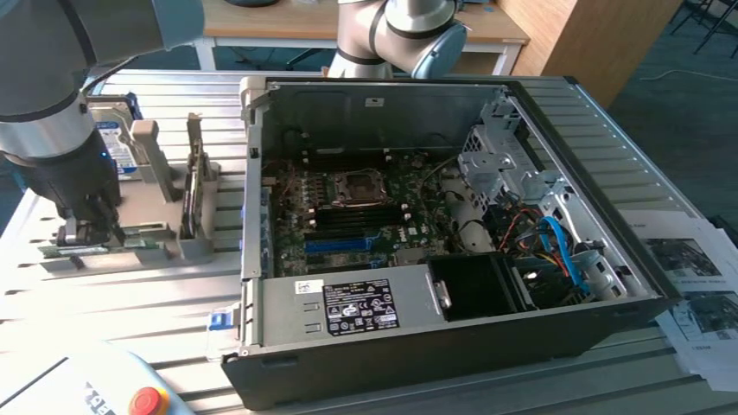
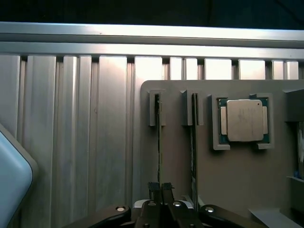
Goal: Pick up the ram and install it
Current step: 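Pick up the ram and move it above insertion slot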
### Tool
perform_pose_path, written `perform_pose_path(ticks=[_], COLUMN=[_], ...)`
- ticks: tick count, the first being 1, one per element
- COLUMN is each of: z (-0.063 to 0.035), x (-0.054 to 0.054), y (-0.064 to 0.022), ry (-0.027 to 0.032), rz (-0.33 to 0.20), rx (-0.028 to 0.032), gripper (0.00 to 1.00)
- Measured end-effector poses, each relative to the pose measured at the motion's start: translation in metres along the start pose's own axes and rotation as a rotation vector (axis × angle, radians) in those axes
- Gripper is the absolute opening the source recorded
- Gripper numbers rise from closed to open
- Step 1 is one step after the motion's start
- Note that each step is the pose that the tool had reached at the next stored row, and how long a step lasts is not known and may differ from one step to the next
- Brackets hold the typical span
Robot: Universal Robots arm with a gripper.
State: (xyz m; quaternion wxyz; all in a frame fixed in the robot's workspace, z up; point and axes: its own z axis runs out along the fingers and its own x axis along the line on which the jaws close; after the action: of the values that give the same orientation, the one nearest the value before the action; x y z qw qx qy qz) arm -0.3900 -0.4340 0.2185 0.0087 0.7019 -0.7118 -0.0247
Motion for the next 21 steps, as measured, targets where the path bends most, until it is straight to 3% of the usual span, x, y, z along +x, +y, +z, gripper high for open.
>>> perform_pose_path(ticks=[10,21], z=[-0.0206,-0.0522], x=[0.000,-0.001], y=[0.0009,0.0021], ry=[0.0000,0.0001], rz=[0.000,0.000], rx=[-0.0023,-0.0055], gripper=[0.12,0.12])
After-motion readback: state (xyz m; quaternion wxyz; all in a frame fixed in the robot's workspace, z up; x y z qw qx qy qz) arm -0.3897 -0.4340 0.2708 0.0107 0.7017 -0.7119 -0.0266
